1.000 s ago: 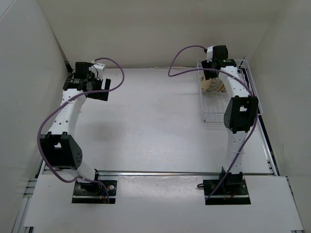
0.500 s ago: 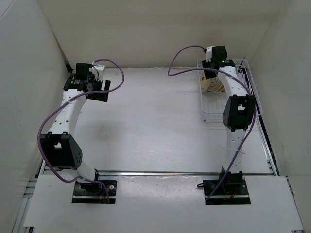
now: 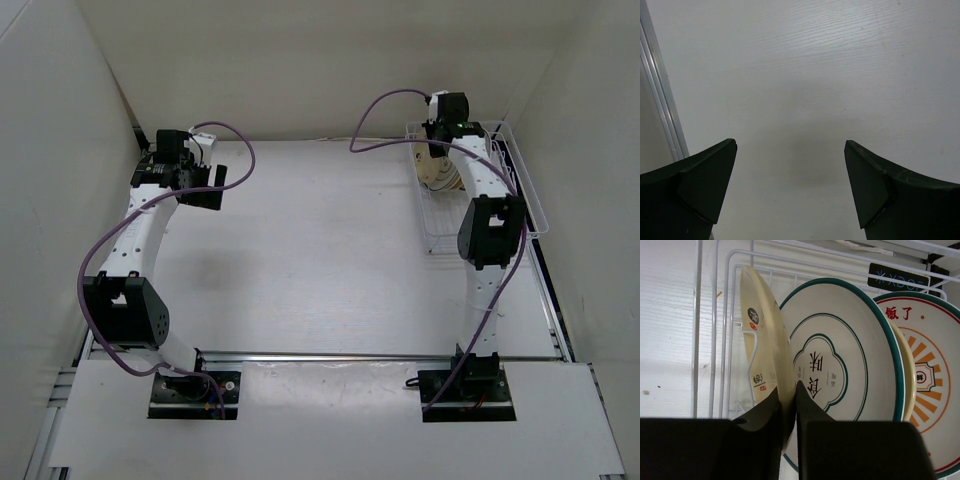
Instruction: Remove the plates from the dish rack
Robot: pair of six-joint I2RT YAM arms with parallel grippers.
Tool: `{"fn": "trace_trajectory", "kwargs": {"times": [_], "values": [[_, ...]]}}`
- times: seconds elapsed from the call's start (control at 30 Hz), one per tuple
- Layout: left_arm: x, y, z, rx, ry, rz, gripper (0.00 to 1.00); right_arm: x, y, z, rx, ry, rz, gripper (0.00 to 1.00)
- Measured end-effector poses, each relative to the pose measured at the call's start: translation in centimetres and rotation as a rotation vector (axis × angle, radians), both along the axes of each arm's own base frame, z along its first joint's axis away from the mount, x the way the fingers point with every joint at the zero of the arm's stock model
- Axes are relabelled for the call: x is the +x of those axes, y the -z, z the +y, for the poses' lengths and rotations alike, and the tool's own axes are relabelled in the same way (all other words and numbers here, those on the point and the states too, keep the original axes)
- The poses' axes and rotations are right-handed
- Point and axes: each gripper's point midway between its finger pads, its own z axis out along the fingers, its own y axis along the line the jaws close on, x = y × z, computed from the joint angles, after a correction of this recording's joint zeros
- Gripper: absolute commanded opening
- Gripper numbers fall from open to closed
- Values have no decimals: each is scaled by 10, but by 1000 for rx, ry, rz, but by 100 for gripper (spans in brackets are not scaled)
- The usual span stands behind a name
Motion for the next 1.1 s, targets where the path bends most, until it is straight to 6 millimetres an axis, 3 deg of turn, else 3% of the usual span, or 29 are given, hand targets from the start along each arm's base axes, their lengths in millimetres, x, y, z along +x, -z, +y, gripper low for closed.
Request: {"fn": "trace_trajectory", "kwargs": {"times": [0.2, 0.3, 0.33, 0.53, 0.73, 0.8, 0.93, 1.1], "values": [[0, -1, 0, 1, -1, -1, 100, -2, -7, 2, -48, 9, -11, 0], [-1, -2, 0, 1, -1, -6, 100, -6, -23, 1, -107, 44, -47, 0], [-4, -4, 0, 1, -1, -12, 100, -8, -42, 2, -160, 67, -94, 0], [-15, -18, 1, 1, -2, -49, 100, -19, -108, -12, -315, 183, -253, 0], [-29, -46, 4, -2, -36, -127, 100, -43, -162, -17, -307, 213, -342, 0], [-33, -59, 5, -13, -43, -167, 100, -55, -177, -7, -239, 164, -352, 0], [-38, -100, 1, -76, -7, -275, 100, -93, -206, 35, -8, -31, -366, 0], [-41, -167, -22, -184, 127, -425, 100, -149, -232, 108, 346, -329, -320, 0]]}}
